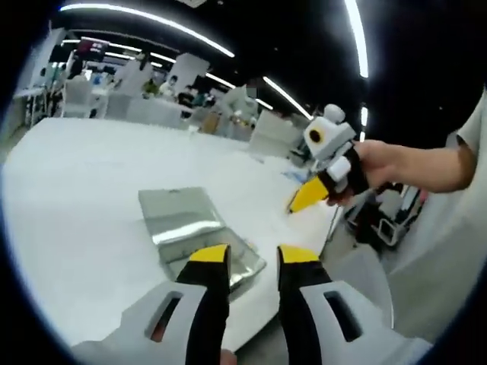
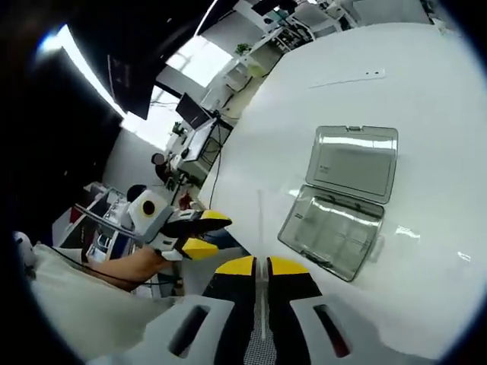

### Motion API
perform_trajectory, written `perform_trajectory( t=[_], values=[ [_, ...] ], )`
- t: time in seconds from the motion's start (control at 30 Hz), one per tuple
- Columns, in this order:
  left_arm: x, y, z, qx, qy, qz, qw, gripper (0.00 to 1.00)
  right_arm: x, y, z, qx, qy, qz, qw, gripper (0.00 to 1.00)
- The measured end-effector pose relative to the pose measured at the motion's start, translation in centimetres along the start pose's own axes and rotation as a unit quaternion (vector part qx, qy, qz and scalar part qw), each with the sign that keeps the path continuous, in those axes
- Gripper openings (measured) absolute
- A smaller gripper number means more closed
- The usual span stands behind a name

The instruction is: Insert the divider into the dual guide fixture by aligning both edges with the guide slots and pushing it downward to the bottom, including one-sided entry, uneven engagement, binding, and posture correction.

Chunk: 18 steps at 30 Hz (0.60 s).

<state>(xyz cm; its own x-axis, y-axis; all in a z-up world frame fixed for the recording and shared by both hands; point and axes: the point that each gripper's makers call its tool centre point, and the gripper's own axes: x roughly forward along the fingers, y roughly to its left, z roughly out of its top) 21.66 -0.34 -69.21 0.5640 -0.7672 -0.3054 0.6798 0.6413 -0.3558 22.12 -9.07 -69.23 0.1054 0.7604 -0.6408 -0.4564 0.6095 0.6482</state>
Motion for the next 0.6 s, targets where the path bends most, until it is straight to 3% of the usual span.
perform_trajectory(
  t=[0.13,0.43,0.6],
  values=[
    [-0.2,0.5,-0.4,0.018,0.01,0.016,0.9997,0.32,0.0,-0.4,0.4,0.006,0.003,-0.02,0.9998,0.0],
    [-0.7,1.1,-1.7,0.033,0.026,0.036,0.9985,0.32,0.0,-1.6,1.7,-0.005,0.001,-0.073,0.9973,0.0],
    [-0.8,1.3,-2.2,0.038,0.034,0.035,0.9981,0.31,0.2,-2.2,2.3,0.014,-0.007,-0.092,0.9956,0.0]
  ],
)
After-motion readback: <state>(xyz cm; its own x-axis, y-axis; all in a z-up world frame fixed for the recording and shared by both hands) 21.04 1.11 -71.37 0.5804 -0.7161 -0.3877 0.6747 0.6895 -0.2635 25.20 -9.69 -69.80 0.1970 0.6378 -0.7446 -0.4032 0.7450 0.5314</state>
